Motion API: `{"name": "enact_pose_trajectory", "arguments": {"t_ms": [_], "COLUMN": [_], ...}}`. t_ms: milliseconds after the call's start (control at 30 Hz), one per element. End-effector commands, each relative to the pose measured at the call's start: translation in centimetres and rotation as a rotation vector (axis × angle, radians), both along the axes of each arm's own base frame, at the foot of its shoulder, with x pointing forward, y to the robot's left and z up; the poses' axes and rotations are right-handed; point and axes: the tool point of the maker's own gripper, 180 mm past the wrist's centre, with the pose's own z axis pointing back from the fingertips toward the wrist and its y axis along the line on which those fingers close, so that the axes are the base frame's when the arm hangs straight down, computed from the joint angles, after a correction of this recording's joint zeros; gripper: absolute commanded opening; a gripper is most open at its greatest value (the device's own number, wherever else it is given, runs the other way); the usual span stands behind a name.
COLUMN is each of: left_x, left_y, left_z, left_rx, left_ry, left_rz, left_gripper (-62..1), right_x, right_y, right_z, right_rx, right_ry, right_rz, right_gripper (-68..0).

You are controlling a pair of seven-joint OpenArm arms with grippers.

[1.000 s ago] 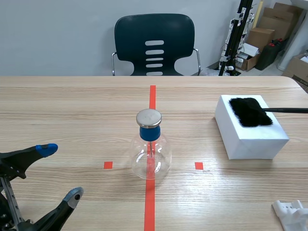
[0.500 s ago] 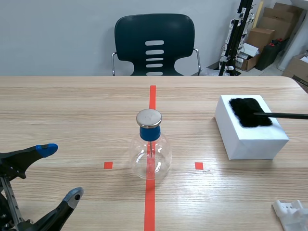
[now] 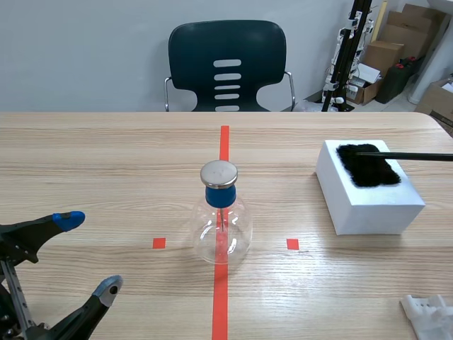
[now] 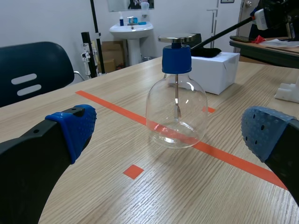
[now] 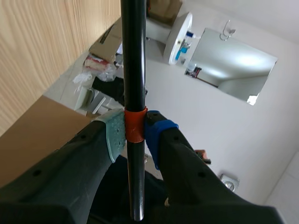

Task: Do the electroscope experiment. rub the rod on the fur

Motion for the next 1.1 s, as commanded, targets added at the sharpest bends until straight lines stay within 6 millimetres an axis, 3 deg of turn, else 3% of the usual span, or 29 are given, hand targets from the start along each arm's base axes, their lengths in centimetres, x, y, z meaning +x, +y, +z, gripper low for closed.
{"name": "enact_pose_trajectory", "arguments": {"t_ms": [0,100,300,467,600,900,1067], "left_x": [0.2,0.2,0.2,0.2,0.2,0.2,0.2], "left_y": [-0.1,-0.1,-0.1,-0.1,-0.1,-0.1,-0.1], "left_z": [0.7,0.7,0.7,0.7,0.7,0.7,0.7], "left_rx": [-0.024,-0.024,-0.024,-0.024,-0.024,-0.024,-0.024], "left_ry": [-0.023,-0.023,-0.023,-0.023,-0.023,-0.023,-0.023], "left_rz": [-0.002,-0.002,-0.002,-0.002,-0.002,-0.001,-0.001], "left_gripper": [1.4,1.4,1.4,1.4,1.4,1.4,1.4], "right_x": [1.1,0.8,-2.4,-3.9,-3.3,0.4,0.2], "right_y": [0.1,0.1,-1.7,-3.3,-3.0,-1.0,-0.8], "right_z": [1.8,1.4,-0.1,0.2,0.5,0.9,0.3], "right_rx": [-0.023,-0.025,-0.044,-0.049,-0.038,0.008,0.006], "right_ry": [-0.049,-0.039,0.019,0.007,-0.012,-0.031,-0.012], "right_rz": [0.004,0.0,-0.03,-0.071,-0.074,-0.115,-0.111], "right_gripper": [-67.1,-67.1,-67.1,-67.1,-67.1,-67.1,-67.1]}}
